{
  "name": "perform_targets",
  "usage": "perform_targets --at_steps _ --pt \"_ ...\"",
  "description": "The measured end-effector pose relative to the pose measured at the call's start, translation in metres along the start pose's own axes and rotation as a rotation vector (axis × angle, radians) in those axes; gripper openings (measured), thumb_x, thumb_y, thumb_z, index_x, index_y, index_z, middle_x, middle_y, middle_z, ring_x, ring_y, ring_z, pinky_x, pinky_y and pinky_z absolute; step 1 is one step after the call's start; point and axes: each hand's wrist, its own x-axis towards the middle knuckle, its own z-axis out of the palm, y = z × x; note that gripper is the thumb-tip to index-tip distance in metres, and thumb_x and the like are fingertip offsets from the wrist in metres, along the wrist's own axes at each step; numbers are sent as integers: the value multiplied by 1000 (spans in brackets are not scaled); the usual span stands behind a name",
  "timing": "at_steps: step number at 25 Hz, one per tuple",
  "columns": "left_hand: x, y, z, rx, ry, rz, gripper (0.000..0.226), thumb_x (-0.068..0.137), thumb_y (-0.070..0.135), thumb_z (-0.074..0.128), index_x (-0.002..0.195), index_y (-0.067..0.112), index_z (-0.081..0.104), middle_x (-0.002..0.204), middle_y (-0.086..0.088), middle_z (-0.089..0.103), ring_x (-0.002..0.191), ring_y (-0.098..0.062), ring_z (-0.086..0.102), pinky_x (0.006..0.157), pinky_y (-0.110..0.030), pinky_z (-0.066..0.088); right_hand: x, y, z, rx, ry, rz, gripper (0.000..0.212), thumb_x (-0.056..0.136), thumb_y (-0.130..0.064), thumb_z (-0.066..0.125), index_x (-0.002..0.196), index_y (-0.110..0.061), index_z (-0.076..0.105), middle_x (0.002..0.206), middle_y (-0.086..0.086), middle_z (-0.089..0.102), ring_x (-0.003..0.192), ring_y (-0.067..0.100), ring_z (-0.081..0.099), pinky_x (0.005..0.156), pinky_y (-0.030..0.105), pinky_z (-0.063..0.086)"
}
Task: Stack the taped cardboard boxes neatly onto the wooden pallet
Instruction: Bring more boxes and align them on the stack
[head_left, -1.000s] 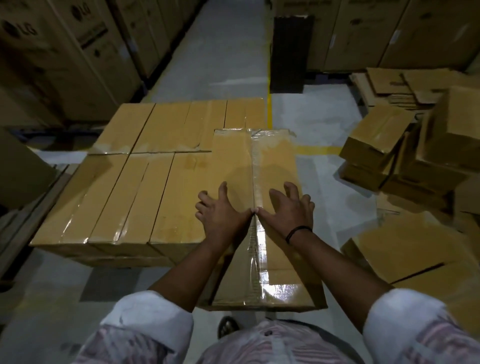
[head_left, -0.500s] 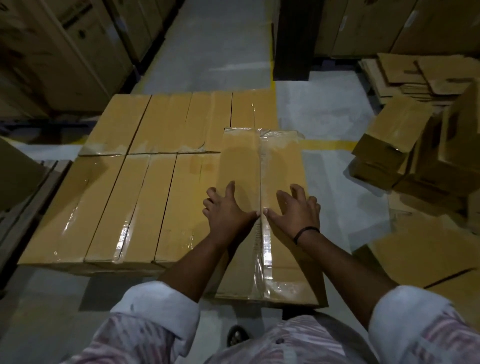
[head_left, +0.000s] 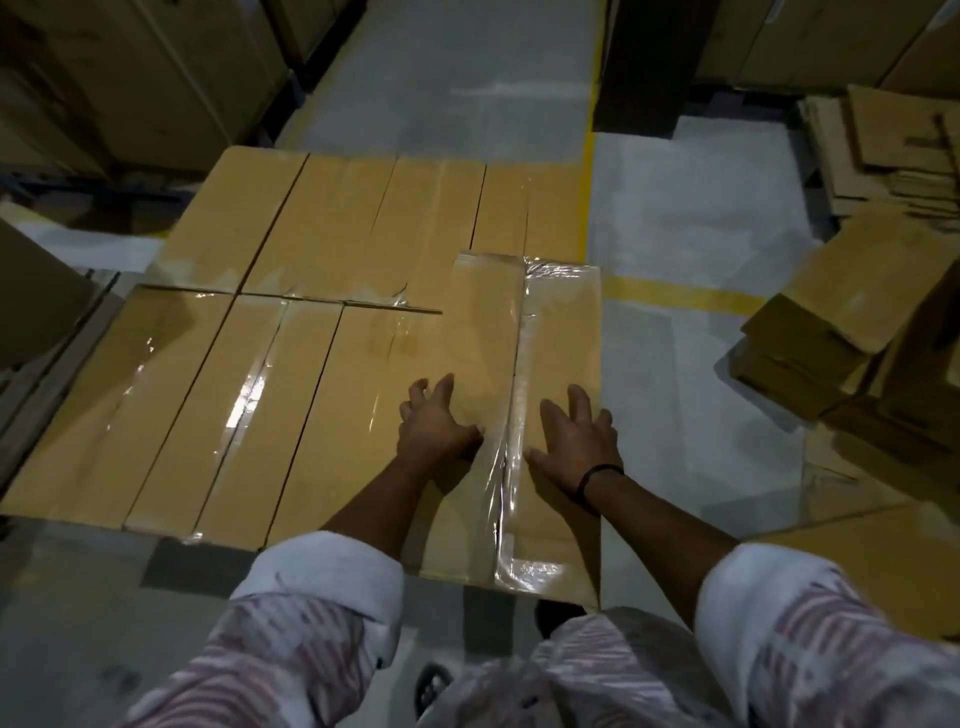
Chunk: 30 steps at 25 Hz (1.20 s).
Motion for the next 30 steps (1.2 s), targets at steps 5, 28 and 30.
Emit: perform_targets --at_steps 5,28,30 --pt "-17 -16 15 171 7 40 93 85 46 76 160 34 22 169 -9 1 145 -44 23 108 -55 41 -1 8 9 1 -19 -29 75 89 -61 59 150 -36 24 165 2 -8 145 49 5 116 59 26" --pt "-205 -140 22 201 59 339 54 83 -9 62 133 13 67 120 -17 69 101 -31 68 85 -38 59 -230 -7 96 218 142 201 43 97 -20 61 139 -22 54 159 13 28 138 33 43 111 37 38" --pt "-205 -141 21 173 63 318 53 86 -9 61 132 14 68 121 -15 69 102 -30 68 84 -35 57 -230 -6 95 257 165 210 40 96 -18 62 136 -21 58 148 15 45 131 33 48 109 38 42"
